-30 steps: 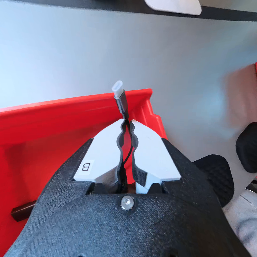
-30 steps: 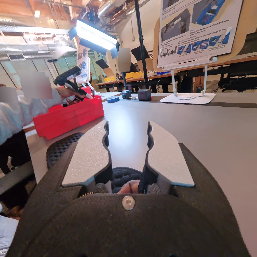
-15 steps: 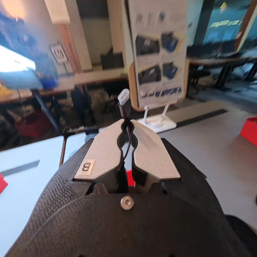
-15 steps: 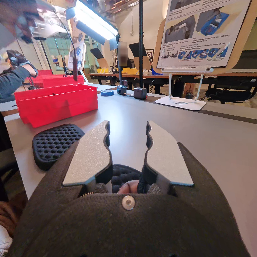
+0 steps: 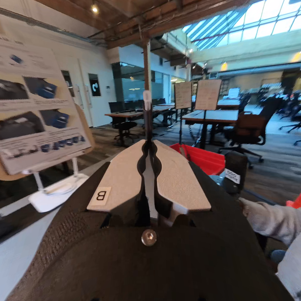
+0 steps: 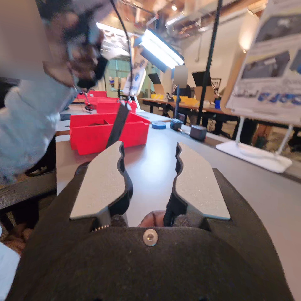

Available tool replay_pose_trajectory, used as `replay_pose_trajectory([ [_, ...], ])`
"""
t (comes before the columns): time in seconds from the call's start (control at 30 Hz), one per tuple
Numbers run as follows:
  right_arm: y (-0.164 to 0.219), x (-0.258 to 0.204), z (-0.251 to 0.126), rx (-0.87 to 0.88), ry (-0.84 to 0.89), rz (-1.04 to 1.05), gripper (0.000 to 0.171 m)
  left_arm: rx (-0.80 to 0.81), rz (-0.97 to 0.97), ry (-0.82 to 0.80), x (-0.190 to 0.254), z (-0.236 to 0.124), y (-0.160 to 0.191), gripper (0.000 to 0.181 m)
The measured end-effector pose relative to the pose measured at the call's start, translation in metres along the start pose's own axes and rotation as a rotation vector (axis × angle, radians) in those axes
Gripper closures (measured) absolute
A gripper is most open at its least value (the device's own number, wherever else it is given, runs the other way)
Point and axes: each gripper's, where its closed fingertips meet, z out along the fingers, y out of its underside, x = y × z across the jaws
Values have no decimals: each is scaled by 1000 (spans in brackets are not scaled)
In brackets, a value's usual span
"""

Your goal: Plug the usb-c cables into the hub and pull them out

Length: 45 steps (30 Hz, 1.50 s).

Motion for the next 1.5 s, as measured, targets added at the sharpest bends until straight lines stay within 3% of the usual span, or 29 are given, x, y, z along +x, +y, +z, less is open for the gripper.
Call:
replay_pose_trajectory([
  [0.1, -14, -14, 23, 39, -101, -41, 101, 35, -119, 49, 18, 24, 36, 177],
  [0.17, 2, -27, 36, -17, -219, 11, 103, 44, -220, 108, 27, 36, 54, 177],
  [0.23, 27, -33, 41, -79, -276, 76, 154, 34, -279, 167, 34, 44, 67, 177],
  [0.27, 37, -33, 41, -99, -277, 95, 163, 20, -282, 173, 34, 46, 74, 177],
  [0.4, 40, -23, 35, -72, -297, 277, 164, -1, -261, 142, 26, 48, 97, 173],
  [0.53, 28, 9, 30, 41, -227, 513, 165, -120, -313, 201, 33, 40, 149, 133],
  [0.73, 21, 35, 23, 163, -129, 604, 164, -354, -399, 302, 67, 31, 240, 127],
  [0.93, -7, 34, 9, 392, -301, 825, 165, -441, -283, 358, 83, 32, 249, 133],
  [1.03, -7, 36, 9, 407, -292, 834, 164, -385, -251, 426, 91, 28, 240, 169],
  [1.13, -8, 37, 7, 415, -268, 796, 164, -343, -254, 400, 86, 27, 234, 170],
  [1.2, -5, 42, 7, 401, -237, 794, 160, -309, -229, 339, 72, 25, 227, 171],
  [1.33, -2, 46, 7, 357, -207, 761, 132, -246, -88, 168, 31, 11, 204, 171],
  [1.5, 3, 29, 14, 271, -182, 546, 133, -280, 335, -128, -17, -8, 191, 171],
])
